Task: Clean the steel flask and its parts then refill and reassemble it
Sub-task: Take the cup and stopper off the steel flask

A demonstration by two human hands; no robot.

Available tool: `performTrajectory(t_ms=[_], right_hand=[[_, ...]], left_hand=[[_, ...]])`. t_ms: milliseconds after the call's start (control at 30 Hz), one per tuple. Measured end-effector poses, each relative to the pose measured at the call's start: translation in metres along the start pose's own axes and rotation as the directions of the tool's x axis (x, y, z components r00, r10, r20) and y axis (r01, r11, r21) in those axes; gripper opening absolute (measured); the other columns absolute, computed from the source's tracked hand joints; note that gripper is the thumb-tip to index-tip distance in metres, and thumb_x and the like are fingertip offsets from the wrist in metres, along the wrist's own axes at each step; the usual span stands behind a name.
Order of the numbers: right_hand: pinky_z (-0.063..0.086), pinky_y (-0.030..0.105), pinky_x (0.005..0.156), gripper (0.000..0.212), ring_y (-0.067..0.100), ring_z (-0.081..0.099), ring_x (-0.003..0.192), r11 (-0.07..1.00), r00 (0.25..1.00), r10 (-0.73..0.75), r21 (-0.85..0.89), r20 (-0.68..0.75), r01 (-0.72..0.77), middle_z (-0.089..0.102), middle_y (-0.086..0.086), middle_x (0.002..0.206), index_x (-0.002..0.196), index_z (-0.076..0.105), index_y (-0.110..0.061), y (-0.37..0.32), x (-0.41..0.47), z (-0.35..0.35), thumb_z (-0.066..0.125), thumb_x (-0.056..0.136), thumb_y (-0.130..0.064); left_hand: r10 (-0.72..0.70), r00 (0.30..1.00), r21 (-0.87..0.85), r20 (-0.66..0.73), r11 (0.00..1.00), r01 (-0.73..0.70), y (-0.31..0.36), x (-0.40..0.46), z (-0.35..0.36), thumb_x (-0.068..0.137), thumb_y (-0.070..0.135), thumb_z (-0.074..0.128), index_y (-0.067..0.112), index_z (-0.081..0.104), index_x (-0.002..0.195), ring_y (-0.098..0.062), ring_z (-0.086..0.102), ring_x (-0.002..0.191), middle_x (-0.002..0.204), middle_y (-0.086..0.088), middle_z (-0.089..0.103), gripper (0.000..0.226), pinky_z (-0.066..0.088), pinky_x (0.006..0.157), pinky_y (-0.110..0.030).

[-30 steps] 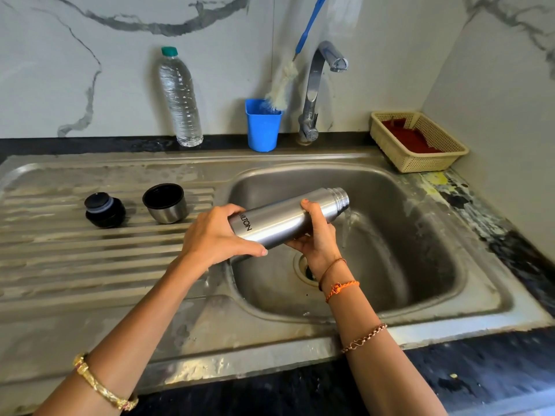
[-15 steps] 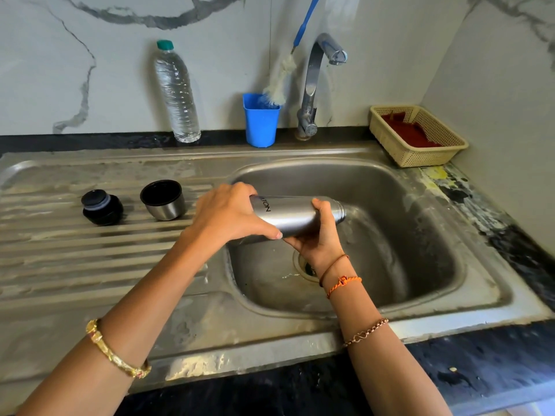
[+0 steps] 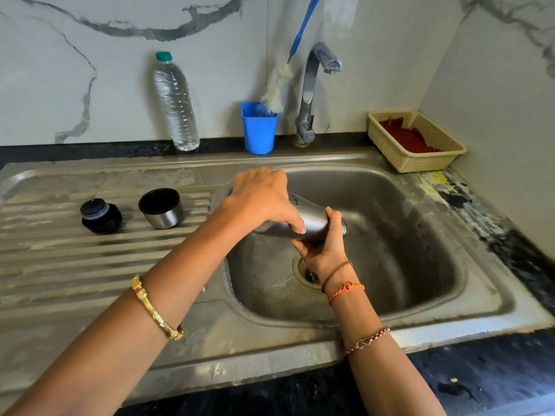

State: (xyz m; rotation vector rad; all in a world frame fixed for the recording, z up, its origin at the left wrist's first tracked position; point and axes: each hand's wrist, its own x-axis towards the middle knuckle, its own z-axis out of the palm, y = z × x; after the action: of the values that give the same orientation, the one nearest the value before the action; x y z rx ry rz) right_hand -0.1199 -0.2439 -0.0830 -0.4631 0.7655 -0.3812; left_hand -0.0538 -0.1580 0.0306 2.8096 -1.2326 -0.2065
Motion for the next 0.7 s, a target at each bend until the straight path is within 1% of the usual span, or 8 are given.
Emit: performTrajectory(t_ms=[100, 300, 367, 467, 533, 567, 633, 700], right_hand=[[0.054, 0.025, 0.043, 0.035, 0.020, 0.062, 0.074, 0.999, 0.999, 0.019, 0.036, -0.035, -0.018, 0.063, 0.009, 0.084, 0.090, 0.057, -0.010, 0.001, 0.000, -0.001, 0.054, 0.085, -0.045], [0.052, 0.024, 0.041, 0.036, 0.020, 0.061, 0.074, 0.998, 0.996, 0.054, 0.023, -0.077, -0.053, 0.062, 0.008, 0.086, 0.091, 0.056, -0.010, 0.001, 0.002, -0.005, 0.057, 0.083, -0.046], [0.052, 0.024, 0.041, 0.037, 0.020, 0.061, 0.074, 0.997, 0.994, 0.072, 0.005, -0.082, -0.072, 0.063, 0.008, 0.087, 0.092, 0.057, -0.011, 0.005, 0.002, -0.006, 0.057, 0.082, -0.046], [0.052, 0.024, 0.041, 0.036, 0.020, 0.061, 0.076, 0.997, 0.994, 0.068, -0.014, -0.087, -0.070, 0.062, 0.009, 0.089, 0.091, 0.056, -0.010, 0.002, 0.002, -0.007, 0.058, 0.082, -0.046], [0.052, 0.024, 0.042, 0.039, 0.021, 0.062, 0.076, 0.999, 0.997, 0.036, -0.013, -0.069, -0.037, 0.063, 0.009, 0.090, 0.096, 0.058, -0.009, -0.002, 0.004, -0.008, 0.059, 0.081, -0.046], [0.052, 0.024, 0.043, 0.044, 0.021, 0.063, 0.077, 1.000, 0.998, 0.013, -0.016, -0.063, -0.014, 0.064, 0.009, 0.093, 0.102, 0.058, -0.009, -0.004, 0.005, -0.008, 0.061, 0.079, -0.046], [0.054, 0.028, 0.049, 0.055, 0.024, 0.065, 0.086, 0.997, 0.993, -0.062, -0.045, -0.099, 0.058, 0.064, 0.010, 0.104, 0.115, 0.053, -0.009, -0.004, 0.005, -0.009, 0.067, 0.075, -0.044], [0.057, 0.034, 0.059, 0.054, 0.027, 0.064, 0.094, 0.979, 0.967, -0.193, -0.101, -0.169, 0.177, 0.062, 0.011, 0.108, 0.115, 0.047, -0.011, -0.002, 0.000, -0.011, 0.071, 0.075, -0.037]], left_hand=[[0.009, 1.000, 0.015, 0.021, 1.000, -0.009, 0.004, 0.003, 0.000, 0.063, 0.055, 0.075, 0.015, 0.053, 0.120, -0.024, 0.052, 0.108, 0.116, -0.004, 0.056, 0.073, 0.035, 0.076, -0.030], [0.012, 0.999, 0.026, 0.038, 1.000, -0.013, 0.006, 0.004, 0.004, 0.063, 0.055, 0.074, 0.015, 0.053, 0.121, -0.024, 0.052, 0.107, 0.117, -0.004, 0.056, 0.074, 0.036, 0.076, -0.030], [-0.007, 0.999, 0.022, 0.048, 1.000, 0.006, 0.003, 0.003, 0.010, 0.061, 0.057, 0.075, 0.015, 0.056, 0.116, -0.024, 0.053, 0.102, 0.115, -0.004, 0.058, 0.072, 0.035, 0.073, -0.029], [-0.025, 0.998, -0.007, 0.049, 1.000, 0.025, -0.002, 0.004, 0.016, 0.059, 0.059, 0.074, 0.016, 0.057, 0.105, -0.021, 0.049, 0.089, 0.111, -0.003, 0.060, 0.066, 0.034, 0.070, -0.028], [-0.028, 0.999, -0.054, 0.040, 0.998, 0.030, -0.004, 0.005, 0.019, 0.060, 0.061, 0.074, 0.015, 0.056, 0.113, -0.021, 0.052, 0.100, 0.117, -0.003, 0.057, 0.072, 0.036, 0.073, -0.028], [-0.031, 0.999, -0.091, 0.038, 0.995, 0.035, -0.007, 0.005, 0.022, 0.059, 0.062, 0.074, 0.015, 0.055, 0.119, -0.022, 0.053, 0.106, 0.120, -0.003, 0.057, 0.078, 0.037, 0.075, -0.029], [-0.031, 0.998, -0.196, 0.047, 0.980, 0.040, -0.016, 0.002, 0.032, 0.058, 0.062, 0.074, 0.017, 0.052, 0.126, -0.022, 0.054, 0.110, 0.123, -0.002, 0.057, 0.085, 0.040, 0.078, -0.028], [-0.031, 0.996, -0.338, 0.084, 0.939, 0.058, -0.029, -0.007, 0.049, 0.057, 0.058, 0.078, 0.019, 0.049, 0.129, -0.021, 0.055, 0.108, 0.123, -0.001, 0.057, 0.087, 0.041, 0.080, -0.027]])
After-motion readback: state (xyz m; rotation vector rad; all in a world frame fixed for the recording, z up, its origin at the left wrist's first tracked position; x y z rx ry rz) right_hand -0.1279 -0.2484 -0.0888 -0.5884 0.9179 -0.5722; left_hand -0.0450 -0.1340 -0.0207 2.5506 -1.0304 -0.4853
